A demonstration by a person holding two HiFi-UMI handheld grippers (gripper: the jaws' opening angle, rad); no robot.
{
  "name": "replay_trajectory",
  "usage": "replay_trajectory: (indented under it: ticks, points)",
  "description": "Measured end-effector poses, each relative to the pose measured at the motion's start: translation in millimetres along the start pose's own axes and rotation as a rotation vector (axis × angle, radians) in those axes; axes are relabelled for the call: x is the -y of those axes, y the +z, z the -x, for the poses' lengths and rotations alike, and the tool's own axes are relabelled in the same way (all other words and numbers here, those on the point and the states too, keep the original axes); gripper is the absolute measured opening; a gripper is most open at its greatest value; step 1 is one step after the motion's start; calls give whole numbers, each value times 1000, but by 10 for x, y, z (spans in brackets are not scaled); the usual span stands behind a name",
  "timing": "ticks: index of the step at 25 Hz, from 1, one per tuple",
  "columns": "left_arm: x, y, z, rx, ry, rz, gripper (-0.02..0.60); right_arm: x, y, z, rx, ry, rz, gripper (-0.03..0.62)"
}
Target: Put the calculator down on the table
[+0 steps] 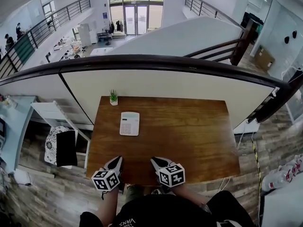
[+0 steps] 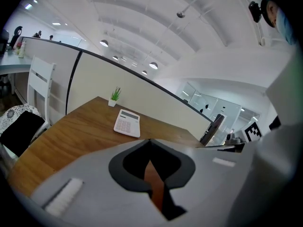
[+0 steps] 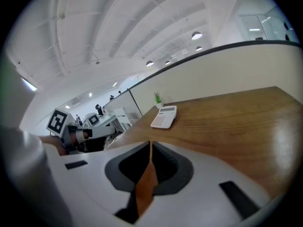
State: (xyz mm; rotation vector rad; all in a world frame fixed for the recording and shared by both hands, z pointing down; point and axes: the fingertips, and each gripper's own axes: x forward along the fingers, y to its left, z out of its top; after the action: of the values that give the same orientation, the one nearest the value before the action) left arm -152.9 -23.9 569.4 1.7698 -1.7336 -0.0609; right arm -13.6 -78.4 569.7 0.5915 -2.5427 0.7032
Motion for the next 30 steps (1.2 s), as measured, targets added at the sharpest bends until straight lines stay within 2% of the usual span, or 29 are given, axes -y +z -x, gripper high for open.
replay_trajectory:
  ticks: [10, 30]
  points:
    - [227, -236, 152, 23, 43, 15, 9, -1, -223, 195, -25, 37, 21, 14]
    - [491, -501, 273, 16, 43, 16, 11, -128, -389, 376, -32, 83, 56, 12]
